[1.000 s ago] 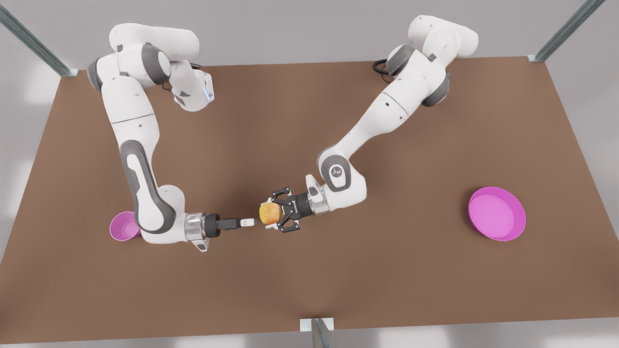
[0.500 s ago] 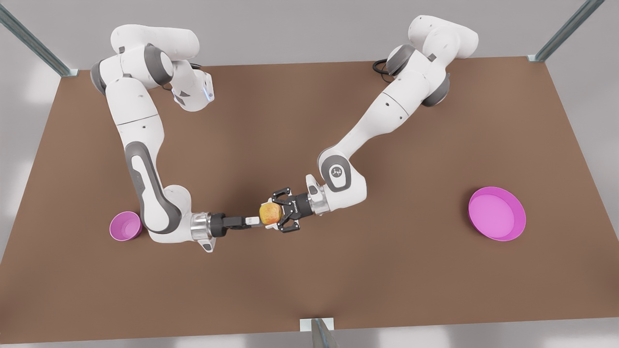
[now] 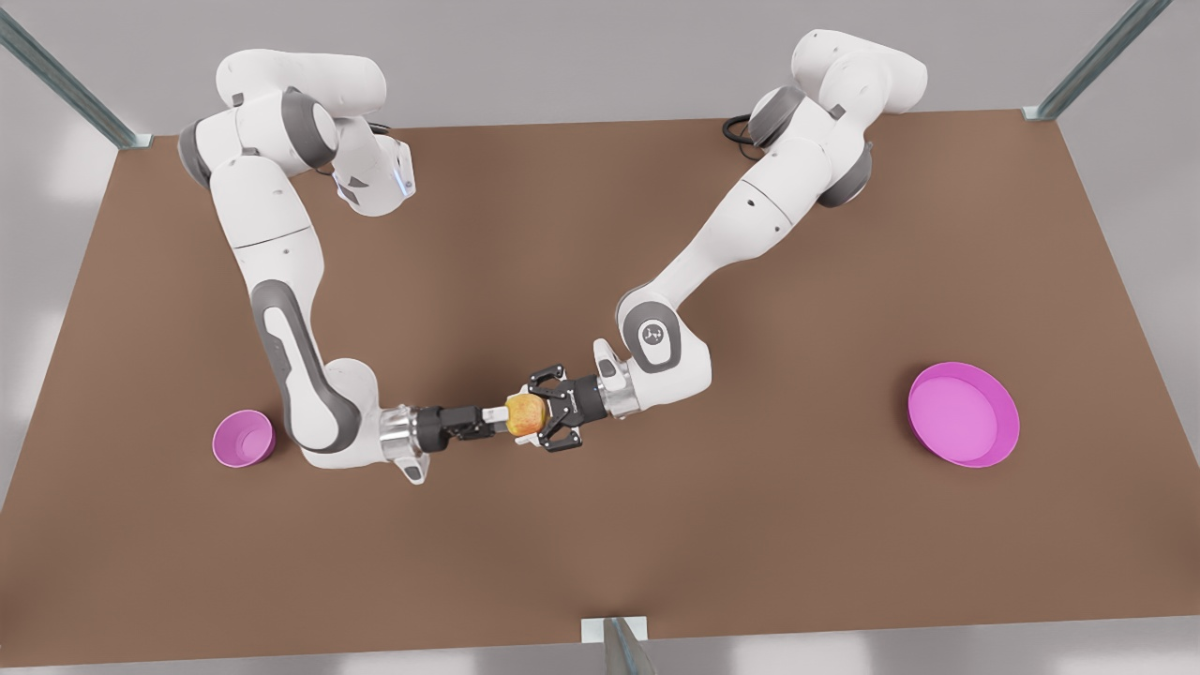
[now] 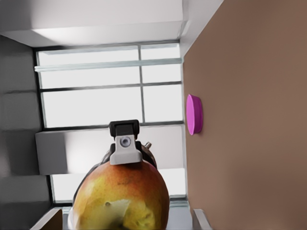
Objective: Use the left arm to pick up the apple from the plate, transfer it to the gripper of the right arm, and then use the right arm to place it into the bowl
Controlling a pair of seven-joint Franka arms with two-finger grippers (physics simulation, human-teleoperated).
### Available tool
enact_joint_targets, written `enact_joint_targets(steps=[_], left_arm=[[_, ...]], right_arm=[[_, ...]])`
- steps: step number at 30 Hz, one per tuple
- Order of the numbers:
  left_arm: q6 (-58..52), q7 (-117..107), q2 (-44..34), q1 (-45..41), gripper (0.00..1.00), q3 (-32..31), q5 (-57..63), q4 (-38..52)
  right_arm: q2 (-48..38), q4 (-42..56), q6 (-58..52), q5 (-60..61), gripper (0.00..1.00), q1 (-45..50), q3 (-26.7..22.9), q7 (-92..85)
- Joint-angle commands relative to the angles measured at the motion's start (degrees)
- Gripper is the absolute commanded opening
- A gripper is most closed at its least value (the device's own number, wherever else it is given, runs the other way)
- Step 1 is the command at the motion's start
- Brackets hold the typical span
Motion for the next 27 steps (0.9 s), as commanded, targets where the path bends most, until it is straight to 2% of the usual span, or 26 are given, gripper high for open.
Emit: enact_joint_targets(steps=[1, 21, 23, 27], left_arm=[[-0.49, -0.16, -0.10, 0.00, 0.70, 0.00, 0.37, -0.02], [-0.49, -0.16, -0.01, 0.00, 0.70, 0.00, 0.37, -0.02], [-0.49, -0.16, -0.01, 0.00, 0.70, 0.00, 0.46, -0.02], [-0.49, -0.16, -0.01, 0.00, 0.70, 0.09, 0.46, -0.02]], right_arm=[[-0.02, 0.05, -0.04, 0.61, 1.00, 0.21, 0.41, -6.71], [1.39, 1.28, 2.86, 3.68, 1.00, 3.38, 1.12, -8.56], [1.39, 1.28, 3.21, 3.60, 0.87, 3.38, 1.12, -9.53], [1.39, 1.28, 3.21, 3.68, 0.75, 3.38, 1.12, -9.53]])
